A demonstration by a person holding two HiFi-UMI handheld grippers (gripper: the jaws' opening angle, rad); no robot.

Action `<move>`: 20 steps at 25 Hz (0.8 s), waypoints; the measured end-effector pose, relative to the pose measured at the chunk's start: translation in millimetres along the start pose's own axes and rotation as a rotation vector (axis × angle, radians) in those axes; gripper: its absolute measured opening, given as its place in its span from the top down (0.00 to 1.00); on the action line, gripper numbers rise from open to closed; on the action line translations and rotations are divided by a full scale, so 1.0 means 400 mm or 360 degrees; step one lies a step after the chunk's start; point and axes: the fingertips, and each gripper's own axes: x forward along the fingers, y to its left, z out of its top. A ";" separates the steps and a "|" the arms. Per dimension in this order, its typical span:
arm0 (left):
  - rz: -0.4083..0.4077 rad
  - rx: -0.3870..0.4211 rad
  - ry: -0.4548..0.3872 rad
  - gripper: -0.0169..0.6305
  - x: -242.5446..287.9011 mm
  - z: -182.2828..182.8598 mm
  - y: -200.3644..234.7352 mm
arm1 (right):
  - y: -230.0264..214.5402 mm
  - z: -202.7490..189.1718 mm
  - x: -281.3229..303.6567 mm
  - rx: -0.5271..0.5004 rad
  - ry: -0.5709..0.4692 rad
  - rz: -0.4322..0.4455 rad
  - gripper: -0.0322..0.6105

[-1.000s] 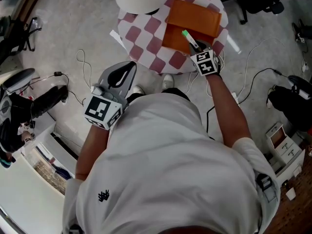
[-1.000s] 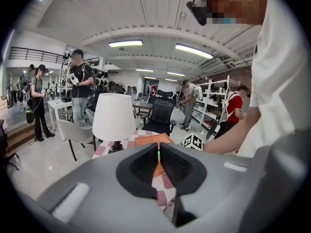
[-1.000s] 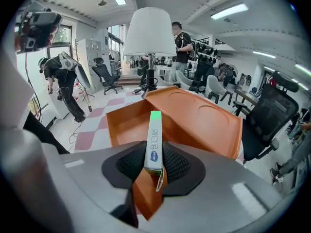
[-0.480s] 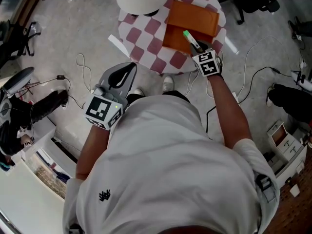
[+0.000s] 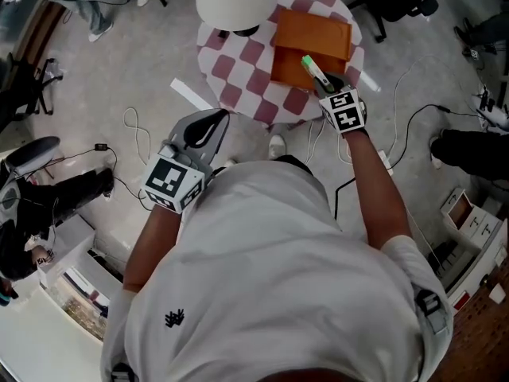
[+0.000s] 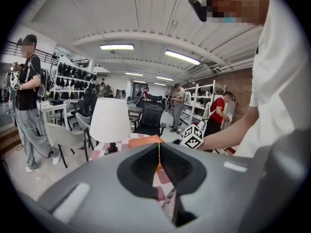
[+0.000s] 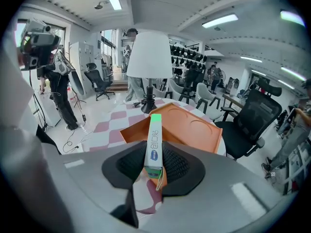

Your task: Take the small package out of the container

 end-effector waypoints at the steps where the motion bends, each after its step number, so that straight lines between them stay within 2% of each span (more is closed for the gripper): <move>1: -0.0020 0.0007 -0.0005 0.88 -0.009 -0.002 0.002 | 0.009 0.005 -0.014 0.0008 -0.0003 -0.0013 0.80; 11: -0.0189 0.0031 -0.0012 0.89 -0.119 -0.046 0.014 | 0.156 0.050 -0.161 0.0063 -0.0016 -0.0111 0.80; 20: -0.0275 0.0029 -0.0020 0.89 -0.244 -0.099 0.027 | 0.323 0.108 -0.310 0.0135 -0.0080 -0.0139 0.80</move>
